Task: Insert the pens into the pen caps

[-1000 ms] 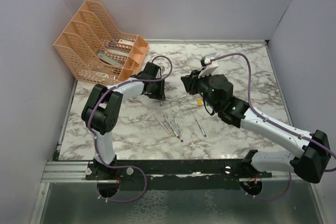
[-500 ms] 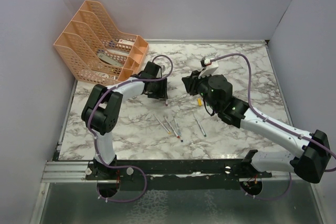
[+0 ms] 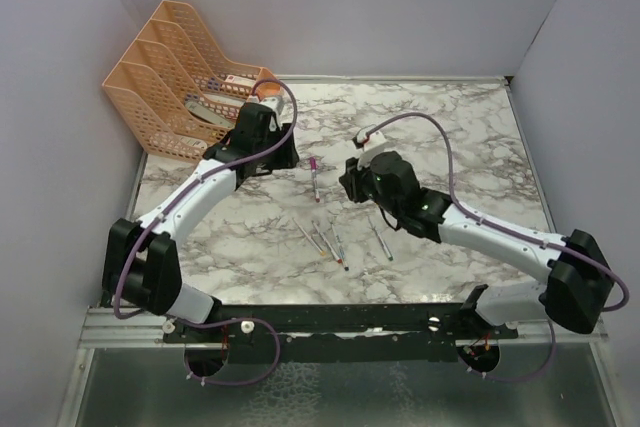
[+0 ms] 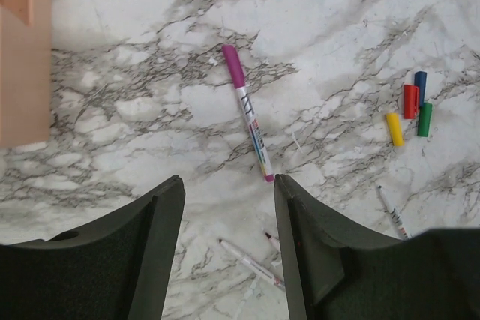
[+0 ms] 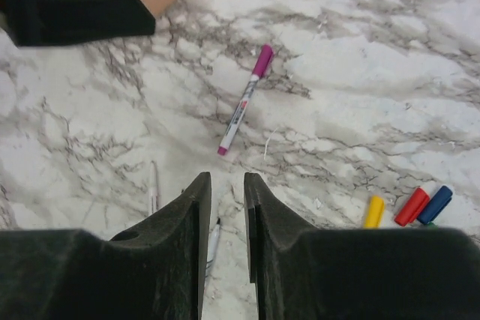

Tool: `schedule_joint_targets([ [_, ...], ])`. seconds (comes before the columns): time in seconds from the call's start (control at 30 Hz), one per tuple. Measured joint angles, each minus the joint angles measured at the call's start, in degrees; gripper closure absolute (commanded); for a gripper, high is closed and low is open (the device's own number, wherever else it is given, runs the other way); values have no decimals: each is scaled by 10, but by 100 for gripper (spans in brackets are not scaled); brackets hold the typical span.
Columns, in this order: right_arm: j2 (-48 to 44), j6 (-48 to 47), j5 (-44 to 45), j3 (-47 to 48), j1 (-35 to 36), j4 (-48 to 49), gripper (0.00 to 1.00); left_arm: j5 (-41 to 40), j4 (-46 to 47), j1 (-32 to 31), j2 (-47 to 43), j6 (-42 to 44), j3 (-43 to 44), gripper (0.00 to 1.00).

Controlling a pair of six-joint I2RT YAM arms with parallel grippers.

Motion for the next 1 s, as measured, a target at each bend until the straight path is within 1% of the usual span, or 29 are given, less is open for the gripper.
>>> schedule_joint_targets([
  [0.13,56,-23,-22,11,21,-26,74,-15,0,23,-57,-10,-52,46],
  [0.27,120,-48,-43,41,50,-45,74,-19,-5,65,-96,-25,-116,46],
  [0.4,170,-61,-76,69,65,-54,74,-24,-17,96,-126,-33,-150,46],
  [0.67,236,-73,-123,115,71,-60,72,-23,-19,100,-159,-43,-162,46],
  [1.0,314,-87,-155,163,89,-88,71,-23,-19,102,-160,-50,-180,45],
])
